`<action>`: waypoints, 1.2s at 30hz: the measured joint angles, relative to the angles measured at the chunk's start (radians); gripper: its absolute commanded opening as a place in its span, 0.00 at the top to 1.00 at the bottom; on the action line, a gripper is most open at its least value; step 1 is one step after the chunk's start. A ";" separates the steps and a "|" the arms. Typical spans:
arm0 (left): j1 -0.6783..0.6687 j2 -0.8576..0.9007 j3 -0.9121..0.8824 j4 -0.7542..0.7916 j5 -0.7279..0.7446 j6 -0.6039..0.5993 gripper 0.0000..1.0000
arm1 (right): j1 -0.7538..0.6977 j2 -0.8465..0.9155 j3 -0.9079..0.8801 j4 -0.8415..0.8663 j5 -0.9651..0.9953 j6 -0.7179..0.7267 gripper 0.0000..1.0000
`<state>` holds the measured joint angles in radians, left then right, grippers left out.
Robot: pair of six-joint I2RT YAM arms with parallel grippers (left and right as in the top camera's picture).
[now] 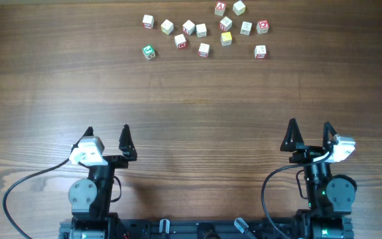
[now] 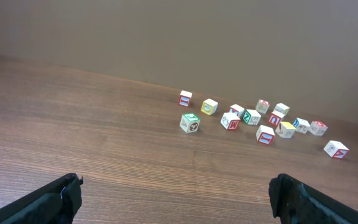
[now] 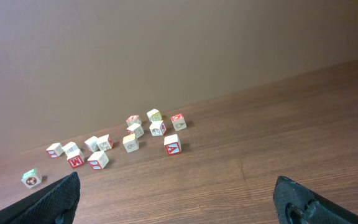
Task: Form a circle
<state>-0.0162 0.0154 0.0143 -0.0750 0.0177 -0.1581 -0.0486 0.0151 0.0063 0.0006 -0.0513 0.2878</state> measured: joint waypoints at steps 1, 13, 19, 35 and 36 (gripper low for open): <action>0.000 0.000 0.000 0.000 0.000 0.000 0.00 | 0.000 0.000 0.000 0.000 0.000 0.000 0.00; 0.000 0.000 0.000 0.000 0.000 0.000 0.00 | -0.021 0.009 0.000 0.000 0.000 0.000 0.00; 0.000 0.000 0.000 0.000 0.000 0.000 0.00 | -0.021 0.009 0.000 0.000 0.000 0.000 0.00; 0.000 0.000 0.000 0.000 0.000 0.000 0.00 | -0.021 0.009 0.000 0.000 0.000 0.000 0.00; 0.000 0.000 0.000 0.000 0.000 0.000 0.00 | -0.021 0.009 0.000 0.000 0.000 0.000 0.00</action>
<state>-0.0162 0.0154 0.0143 -0.0750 0.0177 -0.1577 -0.0692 0.0242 0.0063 0.0006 -0.0513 0.2878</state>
